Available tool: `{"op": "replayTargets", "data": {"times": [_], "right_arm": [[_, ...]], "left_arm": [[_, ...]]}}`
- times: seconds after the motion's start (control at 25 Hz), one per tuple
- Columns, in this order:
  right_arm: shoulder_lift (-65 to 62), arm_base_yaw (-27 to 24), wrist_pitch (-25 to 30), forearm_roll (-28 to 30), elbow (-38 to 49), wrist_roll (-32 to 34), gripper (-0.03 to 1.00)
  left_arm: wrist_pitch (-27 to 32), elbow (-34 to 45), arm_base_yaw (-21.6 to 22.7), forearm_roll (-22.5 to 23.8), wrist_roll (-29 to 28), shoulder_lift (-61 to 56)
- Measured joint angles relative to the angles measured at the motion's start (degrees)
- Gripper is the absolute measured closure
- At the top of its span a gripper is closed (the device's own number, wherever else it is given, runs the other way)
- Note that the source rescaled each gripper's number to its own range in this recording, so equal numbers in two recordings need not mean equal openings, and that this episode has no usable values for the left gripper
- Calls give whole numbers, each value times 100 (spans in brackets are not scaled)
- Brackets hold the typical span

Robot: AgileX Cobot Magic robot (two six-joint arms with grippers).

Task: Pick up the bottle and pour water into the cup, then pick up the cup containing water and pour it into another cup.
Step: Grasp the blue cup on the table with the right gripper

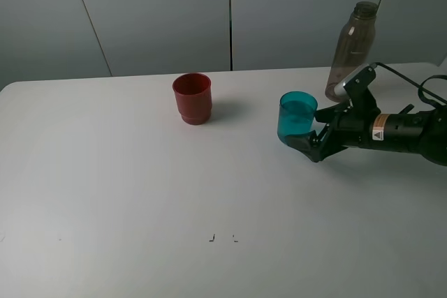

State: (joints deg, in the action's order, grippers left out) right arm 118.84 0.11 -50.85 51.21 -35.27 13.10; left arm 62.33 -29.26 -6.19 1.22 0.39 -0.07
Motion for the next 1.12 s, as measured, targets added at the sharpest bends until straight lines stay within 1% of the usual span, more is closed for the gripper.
{"op": "replayTargets", "data": {"times": [0.16,0.28,0.36,0.72,1.12], "right_arm": [[133,77,-249,-394,0,-178,-3],[226,91,-546,-551,-14,-244,-3],[262,101,-648,-577,-41,-259,-3],[360,265,-698,-577,-333,-371,-3],[360,266,-687,-527,-370,-417,-3]], "left_arm": [[0,0,0,0,0,0],[0,0,0,0,0,0],[0,0,0,0,0,0],[0,0,0,0,0,0],[0,0,0,0,0,0]]}}
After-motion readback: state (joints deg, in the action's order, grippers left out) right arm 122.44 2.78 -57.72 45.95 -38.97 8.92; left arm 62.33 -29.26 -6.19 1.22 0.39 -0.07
